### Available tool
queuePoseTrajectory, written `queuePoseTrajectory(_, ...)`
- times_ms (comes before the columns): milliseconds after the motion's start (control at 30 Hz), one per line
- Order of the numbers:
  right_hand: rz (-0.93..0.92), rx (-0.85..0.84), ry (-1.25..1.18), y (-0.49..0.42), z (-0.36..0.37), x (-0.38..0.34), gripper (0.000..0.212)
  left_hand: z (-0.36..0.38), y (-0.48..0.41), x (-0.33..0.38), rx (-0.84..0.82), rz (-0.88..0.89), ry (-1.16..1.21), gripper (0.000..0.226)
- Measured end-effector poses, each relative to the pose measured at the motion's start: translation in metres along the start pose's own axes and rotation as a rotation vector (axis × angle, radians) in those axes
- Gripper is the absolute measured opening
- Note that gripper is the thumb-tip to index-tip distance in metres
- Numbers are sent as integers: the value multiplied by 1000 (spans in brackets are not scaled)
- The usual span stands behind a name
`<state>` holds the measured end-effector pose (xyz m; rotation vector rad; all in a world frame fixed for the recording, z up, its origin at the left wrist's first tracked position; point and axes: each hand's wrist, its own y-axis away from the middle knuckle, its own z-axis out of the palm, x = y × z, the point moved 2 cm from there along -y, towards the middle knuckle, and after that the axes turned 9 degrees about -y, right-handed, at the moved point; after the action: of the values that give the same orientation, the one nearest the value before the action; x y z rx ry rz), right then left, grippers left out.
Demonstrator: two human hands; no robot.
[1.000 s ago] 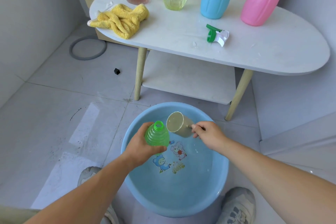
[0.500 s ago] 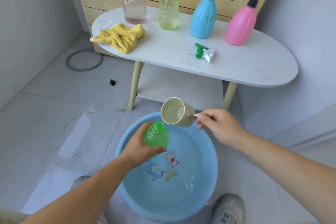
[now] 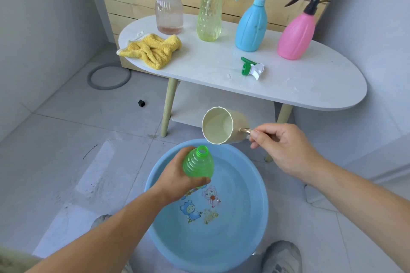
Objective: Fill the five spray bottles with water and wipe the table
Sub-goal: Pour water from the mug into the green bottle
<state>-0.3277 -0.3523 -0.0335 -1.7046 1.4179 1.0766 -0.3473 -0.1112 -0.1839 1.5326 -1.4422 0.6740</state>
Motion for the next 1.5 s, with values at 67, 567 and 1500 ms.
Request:
queuePoseTrajectory(67, -15, 0, 13, -1, 0, 0, 21, 0, -1, 3, 5, 5, 8, 81)
queuePoseTrajectory(567, -69, -19, 36, -1, 4, -1, 21, -1, -6, 7, 19, 2, 30, 81)
queuePoseTrajectory(1500, -188, -7, 161, -4, 3, 0, 19, -3, -3, 13, 32, -15, 31, 76)
